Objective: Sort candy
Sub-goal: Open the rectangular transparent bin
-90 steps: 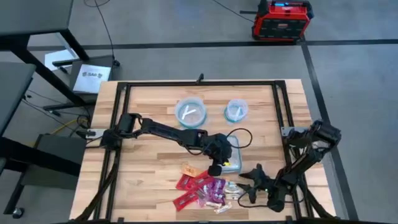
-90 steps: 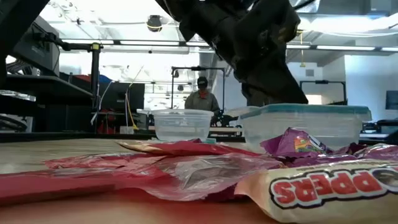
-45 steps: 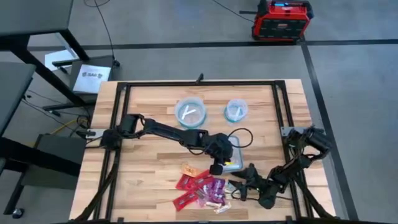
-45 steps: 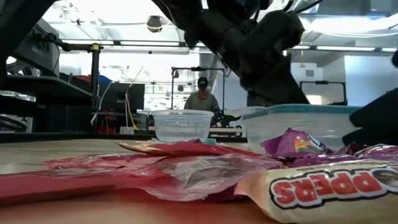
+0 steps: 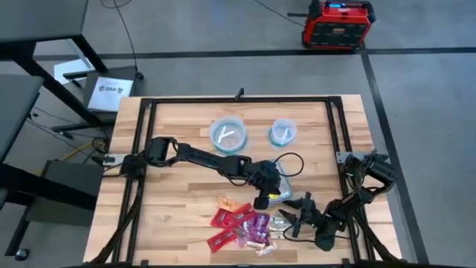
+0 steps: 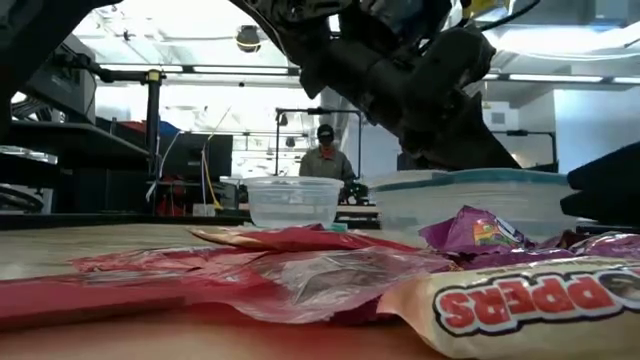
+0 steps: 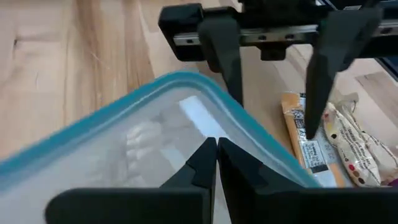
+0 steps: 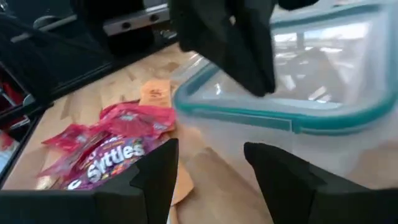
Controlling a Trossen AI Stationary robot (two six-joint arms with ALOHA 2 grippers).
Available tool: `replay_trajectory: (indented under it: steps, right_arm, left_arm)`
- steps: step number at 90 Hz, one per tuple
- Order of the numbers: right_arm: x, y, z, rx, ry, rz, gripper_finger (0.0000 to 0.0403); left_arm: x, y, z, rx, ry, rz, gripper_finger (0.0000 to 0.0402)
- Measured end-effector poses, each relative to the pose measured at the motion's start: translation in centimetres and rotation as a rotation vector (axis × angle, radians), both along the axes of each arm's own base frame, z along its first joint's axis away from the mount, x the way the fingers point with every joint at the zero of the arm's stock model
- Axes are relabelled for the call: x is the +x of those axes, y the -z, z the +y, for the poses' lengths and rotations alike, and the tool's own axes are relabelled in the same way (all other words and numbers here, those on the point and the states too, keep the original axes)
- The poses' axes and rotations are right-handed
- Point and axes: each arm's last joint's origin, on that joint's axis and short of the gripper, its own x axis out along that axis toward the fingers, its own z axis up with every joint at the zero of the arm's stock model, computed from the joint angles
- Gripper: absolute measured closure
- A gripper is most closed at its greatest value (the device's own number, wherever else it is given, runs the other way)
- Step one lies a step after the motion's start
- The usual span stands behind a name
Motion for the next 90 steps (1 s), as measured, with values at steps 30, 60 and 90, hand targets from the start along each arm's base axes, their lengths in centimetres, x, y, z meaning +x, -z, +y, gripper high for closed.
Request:
replay_trajectory:
  steps: [30,60,90]
  right_arm:
    - [-0.9,0.3,0.1,0.079,-0.094,0.063,0.0212]
    - [-2.0,-0.3,-1.5,0.112,-0.192,0.211,0.0212]
    - [-1.5,-1.3,-1.6,0.109,-0.225,0.231,0.0212]
  left_arm:
    - [0.1,0.0,-0.2,-0.029,0.029,-0.016,0.0398]
    - [0.1,0.0,-0.4,-0.055,0.045,-0.013,0.0398]
    - [0.1,0.1,-0.4,-0.067,0.060,-0.013,0.0398]
